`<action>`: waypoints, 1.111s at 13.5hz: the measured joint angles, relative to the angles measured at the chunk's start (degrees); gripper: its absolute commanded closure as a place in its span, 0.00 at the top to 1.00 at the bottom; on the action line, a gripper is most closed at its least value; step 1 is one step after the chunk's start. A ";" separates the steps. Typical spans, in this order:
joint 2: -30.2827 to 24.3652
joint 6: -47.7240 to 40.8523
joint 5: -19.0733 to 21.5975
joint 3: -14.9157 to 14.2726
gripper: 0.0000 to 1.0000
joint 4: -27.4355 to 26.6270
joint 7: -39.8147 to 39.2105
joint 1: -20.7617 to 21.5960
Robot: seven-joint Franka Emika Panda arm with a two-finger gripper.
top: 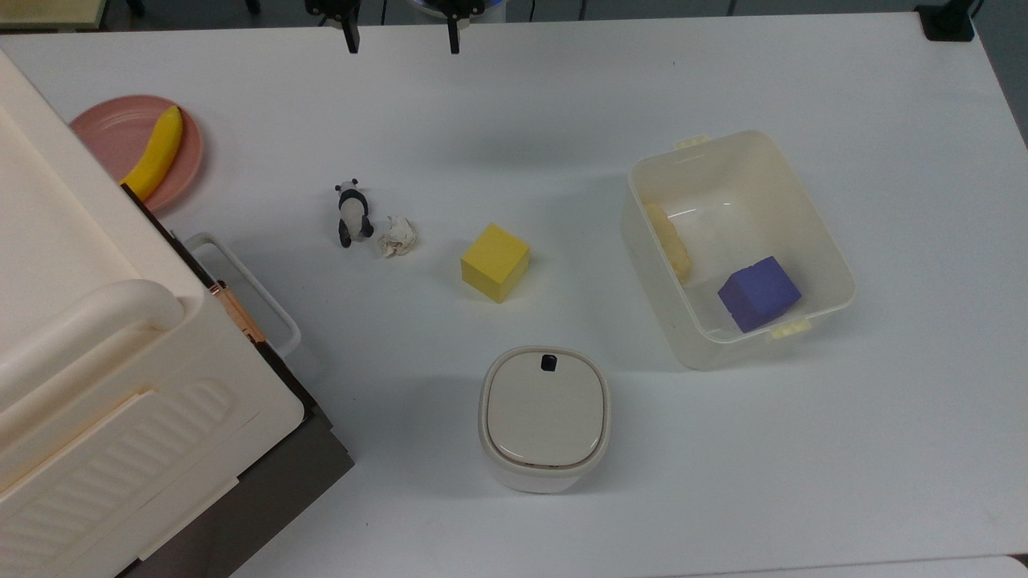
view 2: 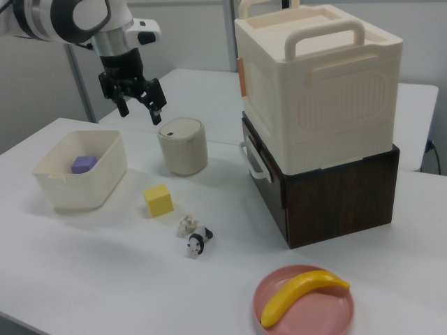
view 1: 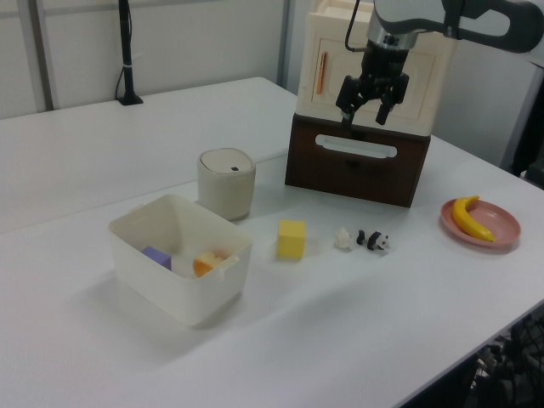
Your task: Open the trash can
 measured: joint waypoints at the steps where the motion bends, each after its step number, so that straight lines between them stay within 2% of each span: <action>1: 0.20 2.23 0.00 0.01 1.00 -0.04 0.00 0.00; 2: 0.41 2.97 0.00 0.02 1.00 -0.05 0.00 0.00; 3: 0.62 3.18 0.00 0.06 0.79 -0.05 0.00 0.00; 4: 0.80 3.25 0.00 0.11 0.38 -0.06 0.00 0.00; 5: 0.94 3.28 0.00 0.14 0.11 -0.06 0.00 0.00; 6: 1.04 3.35 0.00 0.15 0.00 -0.07 0.00 0.00; 11: 2.53 10.89 0.06 0.50 0.00 -0.79 0.68 0.07; 12: 4.00 14.61 0.08 0.97 0.00 -0.91 1.19 0.15; 15: 10.23 25.53 0.02 4.49 0.00 -0.50 1.44 0.48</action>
